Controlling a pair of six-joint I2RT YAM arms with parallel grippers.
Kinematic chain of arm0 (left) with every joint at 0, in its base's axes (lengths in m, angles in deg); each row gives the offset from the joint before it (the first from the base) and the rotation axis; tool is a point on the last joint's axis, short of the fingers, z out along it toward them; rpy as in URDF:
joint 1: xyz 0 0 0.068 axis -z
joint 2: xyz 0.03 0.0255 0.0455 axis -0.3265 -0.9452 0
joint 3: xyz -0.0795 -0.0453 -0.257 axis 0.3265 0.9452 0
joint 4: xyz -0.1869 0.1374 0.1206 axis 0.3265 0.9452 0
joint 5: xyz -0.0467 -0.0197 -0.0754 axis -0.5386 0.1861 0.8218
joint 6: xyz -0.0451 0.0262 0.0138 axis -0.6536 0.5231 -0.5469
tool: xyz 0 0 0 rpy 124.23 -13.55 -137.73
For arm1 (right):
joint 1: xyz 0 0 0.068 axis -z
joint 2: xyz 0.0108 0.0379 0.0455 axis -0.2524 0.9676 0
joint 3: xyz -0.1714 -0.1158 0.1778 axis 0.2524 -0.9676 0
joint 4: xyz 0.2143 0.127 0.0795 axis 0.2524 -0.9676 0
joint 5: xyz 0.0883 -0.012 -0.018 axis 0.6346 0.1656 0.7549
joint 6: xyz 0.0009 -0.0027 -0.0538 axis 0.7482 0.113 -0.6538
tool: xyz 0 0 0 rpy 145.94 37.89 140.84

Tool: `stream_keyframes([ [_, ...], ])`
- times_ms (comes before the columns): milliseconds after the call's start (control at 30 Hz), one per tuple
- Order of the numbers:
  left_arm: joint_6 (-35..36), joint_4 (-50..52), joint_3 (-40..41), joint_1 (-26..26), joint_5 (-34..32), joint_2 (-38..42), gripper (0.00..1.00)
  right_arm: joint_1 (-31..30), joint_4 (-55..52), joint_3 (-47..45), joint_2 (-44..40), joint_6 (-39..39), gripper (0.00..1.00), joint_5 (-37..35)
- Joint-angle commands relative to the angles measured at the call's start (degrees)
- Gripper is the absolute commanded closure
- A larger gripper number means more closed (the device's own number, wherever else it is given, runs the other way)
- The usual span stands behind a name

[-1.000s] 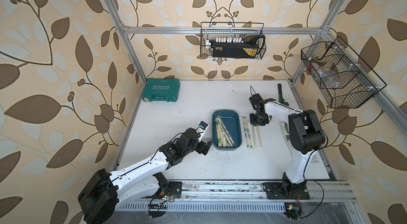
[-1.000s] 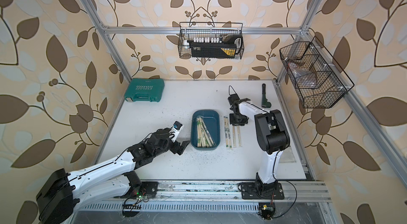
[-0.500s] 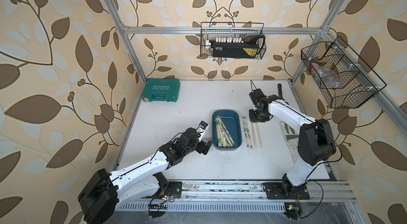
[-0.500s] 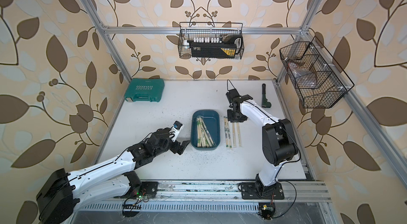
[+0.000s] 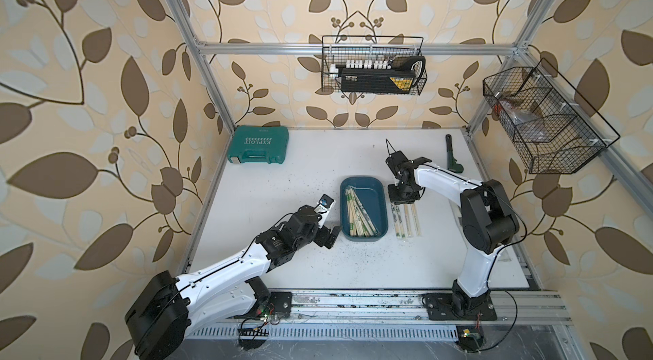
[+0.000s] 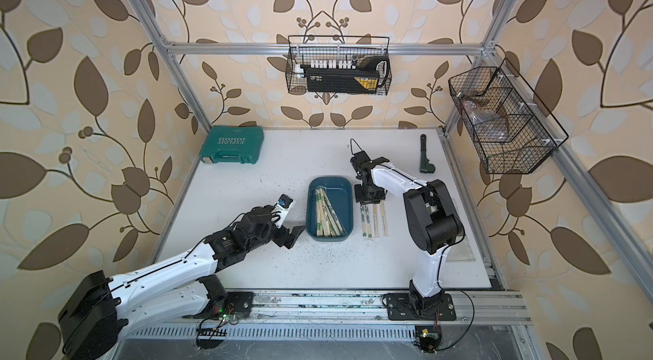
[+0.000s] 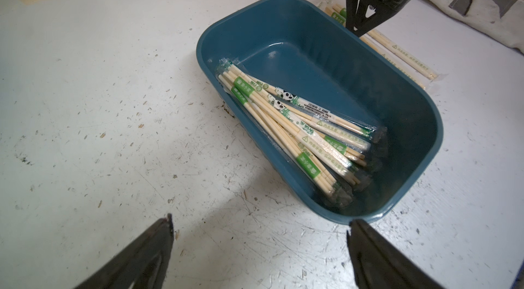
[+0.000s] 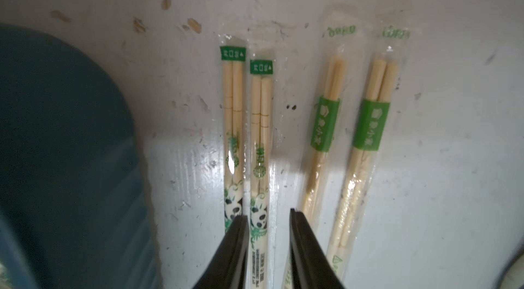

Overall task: Take the paired disposable chopsticks out of the storage box
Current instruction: Adjust the paired disposable chopsticks at the center of the board.

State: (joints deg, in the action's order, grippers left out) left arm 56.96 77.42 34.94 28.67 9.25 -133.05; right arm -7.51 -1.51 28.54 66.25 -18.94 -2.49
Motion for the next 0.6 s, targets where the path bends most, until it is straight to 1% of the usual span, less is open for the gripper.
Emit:
stream_keyframes([
  [0, 1.3, -1.0, -2.3, 0.5, 0.8, -0.3, 0.01, 0.0, 0.8, 2.1, 1.9, 0.3, 0.72, 0.2],
  [267, 1.3, -0.8, -2.4, 0.5, 0.8, -0.3, 0.01, -0.1, 1.0, 2.7, 3.1, 0.4, 0.73, -0.2],
  [567, 1.3, -0.8, -2.4, 0.5, 0.8, -0.3, 0.01, -0.1, 0.7, 4.1, 4.5, 0.4, 0.75, -1.8],
])
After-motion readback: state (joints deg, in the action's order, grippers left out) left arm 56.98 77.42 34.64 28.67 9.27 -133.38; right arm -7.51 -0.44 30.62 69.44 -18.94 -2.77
